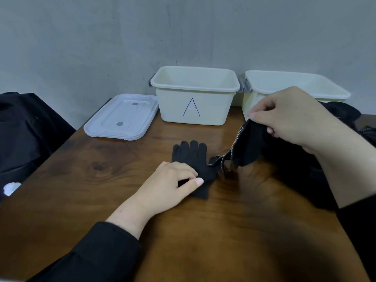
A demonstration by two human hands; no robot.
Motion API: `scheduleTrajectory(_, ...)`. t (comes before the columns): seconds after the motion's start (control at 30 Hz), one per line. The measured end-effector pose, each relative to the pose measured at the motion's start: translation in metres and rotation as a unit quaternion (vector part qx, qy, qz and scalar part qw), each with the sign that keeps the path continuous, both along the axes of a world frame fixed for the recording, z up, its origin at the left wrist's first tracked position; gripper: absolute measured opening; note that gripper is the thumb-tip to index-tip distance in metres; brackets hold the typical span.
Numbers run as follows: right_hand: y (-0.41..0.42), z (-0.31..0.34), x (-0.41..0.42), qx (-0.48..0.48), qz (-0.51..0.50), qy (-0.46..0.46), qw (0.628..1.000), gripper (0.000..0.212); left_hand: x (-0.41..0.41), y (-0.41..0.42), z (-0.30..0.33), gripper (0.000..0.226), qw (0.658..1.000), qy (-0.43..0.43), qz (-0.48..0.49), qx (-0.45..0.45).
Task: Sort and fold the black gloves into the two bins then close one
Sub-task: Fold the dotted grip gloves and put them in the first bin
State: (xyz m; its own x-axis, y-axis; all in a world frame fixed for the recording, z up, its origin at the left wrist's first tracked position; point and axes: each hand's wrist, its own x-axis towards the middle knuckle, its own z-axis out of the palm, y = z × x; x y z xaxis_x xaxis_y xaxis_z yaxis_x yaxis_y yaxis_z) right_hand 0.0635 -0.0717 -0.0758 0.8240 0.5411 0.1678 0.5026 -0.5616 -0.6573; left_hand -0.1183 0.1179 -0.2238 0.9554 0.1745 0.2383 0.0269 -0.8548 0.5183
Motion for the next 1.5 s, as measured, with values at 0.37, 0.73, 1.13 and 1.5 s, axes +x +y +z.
scheduleTrajectory(0.37, 0.017, 0.029, -0.016, 0.063, 0.085, 0.150, 0.983, 0.010, 0.012, -0.016, 0.025, 0.042, 0.962, -0.101, 0.061, -0.247)
scheduleTrajectory(0.73, 0.010, 0.028, -0.018, 0.005, 0.185, 0.178, 0.967, 0.019, 0.054, -0.007, 0.078, 0.015, 0.911, -0.115, 0.002, -0.396)
scheduleTrajectory(1.13, 0.021, -0.002, -0.014, 0.143, 0.085, 0.119, 0.979, 0.013, 0.036, 0.035, 0.060, 0.017, 0.955, -0.055, 0.068, -0.285)
scheduleTrajectory(1.5, 0.019, -0.027, 0.000, 0.179, -0.016, -0.117, 0.977, 0.006, 0.022, 0.031, -0.012, 0.063, 0.977, 0.160, 0.076, 0.117)
